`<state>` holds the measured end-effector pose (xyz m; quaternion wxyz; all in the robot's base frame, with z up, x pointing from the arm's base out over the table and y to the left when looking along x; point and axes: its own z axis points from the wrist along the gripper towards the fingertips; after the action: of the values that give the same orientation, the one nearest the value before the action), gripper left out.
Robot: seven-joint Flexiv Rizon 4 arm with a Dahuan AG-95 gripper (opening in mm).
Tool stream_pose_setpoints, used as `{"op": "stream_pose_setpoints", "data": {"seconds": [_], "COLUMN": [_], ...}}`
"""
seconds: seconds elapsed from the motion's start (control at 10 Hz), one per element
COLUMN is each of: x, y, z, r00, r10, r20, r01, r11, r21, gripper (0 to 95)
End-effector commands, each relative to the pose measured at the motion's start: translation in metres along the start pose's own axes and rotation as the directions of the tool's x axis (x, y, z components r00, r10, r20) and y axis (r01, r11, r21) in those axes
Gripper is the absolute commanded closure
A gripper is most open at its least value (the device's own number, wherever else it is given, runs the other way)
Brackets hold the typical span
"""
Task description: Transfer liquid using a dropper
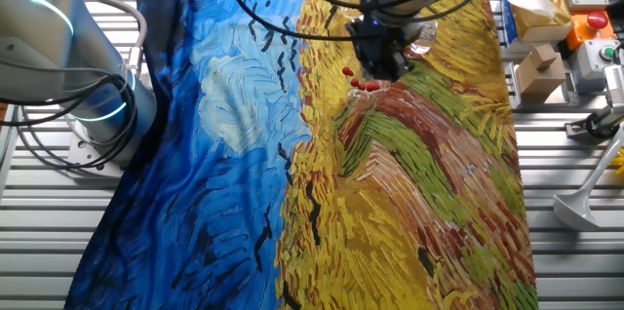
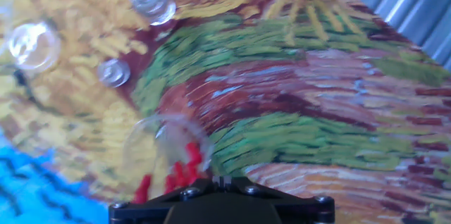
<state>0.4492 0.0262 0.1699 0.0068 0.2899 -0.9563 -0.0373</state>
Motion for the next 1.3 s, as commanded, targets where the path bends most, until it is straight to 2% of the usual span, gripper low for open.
{"op": "stream_pose_setpoints", "data": {"seconds": [0.1,0.4,0.5,0.8,0.9,1.2,1.3], "x": [0.003,0.003,0.003,0.003,0.002,0.009,0.014], "y": [0.006,0.006,0.006,0.006,0.014,0.024,0.026], "z": [0.002,0.002,0.002,0.002,0.003,0.015,0.017], "r00": [0.999,0.998,0.996,0.998,0.998,0.999,1.0], "r10": [0.041,-0.059,-0.083,-0.062,-0.058,-0.033,-0.028], "r20": [0.024,0.033,0.025,0.0,-0.006,-0.004,0.002], "r01": [-0.041,0.058,0.082,0.062,0.058,0.033,0.028], "r11": [0.999,0.998,0.997,0.998,0.998,0.999,1.0], "r21": [0.002,0.006,0.009,0.016,0.013,0.008,-0.006], "gripper": [95.0,95.0,95.0,95.0,95.0,95.0,95.0]}}
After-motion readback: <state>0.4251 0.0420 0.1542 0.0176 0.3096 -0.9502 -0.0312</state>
